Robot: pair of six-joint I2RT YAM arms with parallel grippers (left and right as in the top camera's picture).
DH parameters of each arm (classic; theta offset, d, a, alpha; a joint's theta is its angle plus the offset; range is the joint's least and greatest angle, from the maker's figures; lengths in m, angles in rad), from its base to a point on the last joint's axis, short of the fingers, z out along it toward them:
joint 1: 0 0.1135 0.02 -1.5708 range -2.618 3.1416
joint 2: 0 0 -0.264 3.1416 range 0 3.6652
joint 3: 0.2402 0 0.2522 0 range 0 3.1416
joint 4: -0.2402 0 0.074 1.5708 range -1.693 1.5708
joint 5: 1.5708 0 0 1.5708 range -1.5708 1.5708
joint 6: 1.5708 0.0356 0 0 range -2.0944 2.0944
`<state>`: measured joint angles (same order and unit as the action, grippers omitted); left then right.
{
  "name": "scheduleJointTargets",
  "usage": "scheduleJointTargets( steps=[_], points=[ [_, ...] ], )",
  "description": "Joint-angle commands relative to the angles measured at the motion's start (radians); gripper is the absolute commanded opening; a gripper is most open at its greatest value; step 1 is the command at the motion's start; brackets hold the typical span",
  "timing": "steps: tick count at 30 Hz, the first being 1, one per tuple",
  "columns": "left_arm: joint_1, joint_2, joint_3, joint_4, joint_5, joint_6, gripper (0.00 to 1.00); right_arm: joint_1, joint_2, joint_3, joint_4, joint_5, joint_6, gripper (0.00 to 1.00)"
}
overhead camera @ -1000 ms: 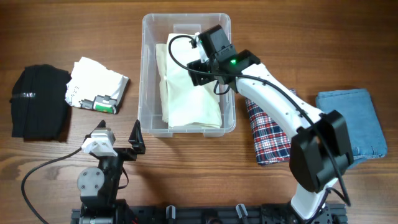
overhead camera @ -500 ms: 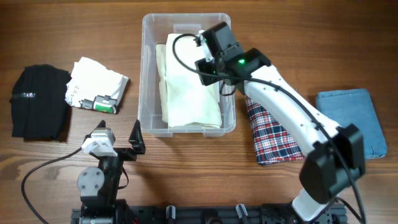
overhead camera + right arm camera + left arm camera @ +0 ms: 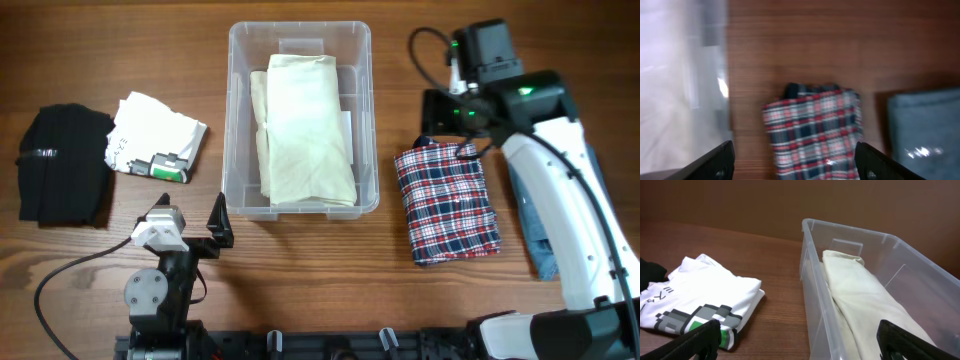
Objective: Pack container
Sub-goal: 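Withdraw the right gripper right, passing over the plaid shirt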
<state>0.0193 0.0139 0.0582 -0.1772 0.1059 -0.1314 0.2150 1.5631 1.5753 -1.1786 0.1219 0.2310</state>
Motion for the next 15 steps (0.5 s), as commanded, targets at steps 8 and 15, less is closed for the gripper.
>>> scheduleJointTargets(
  steps=[8,15],
  points=[
    [-0.005,-0.007,-0.005,0.0,-0.002,0.023,1.0,-0.102,0.001,-0.029,-0.092,-0.018,0.069,0.99],
    [-0.005,-0.007,-0.005,0.0,-0.002,0.023,1.0,-0.103,0.001,-0.029,-0.19,-0.024,0.09,1.0]
  ],
)
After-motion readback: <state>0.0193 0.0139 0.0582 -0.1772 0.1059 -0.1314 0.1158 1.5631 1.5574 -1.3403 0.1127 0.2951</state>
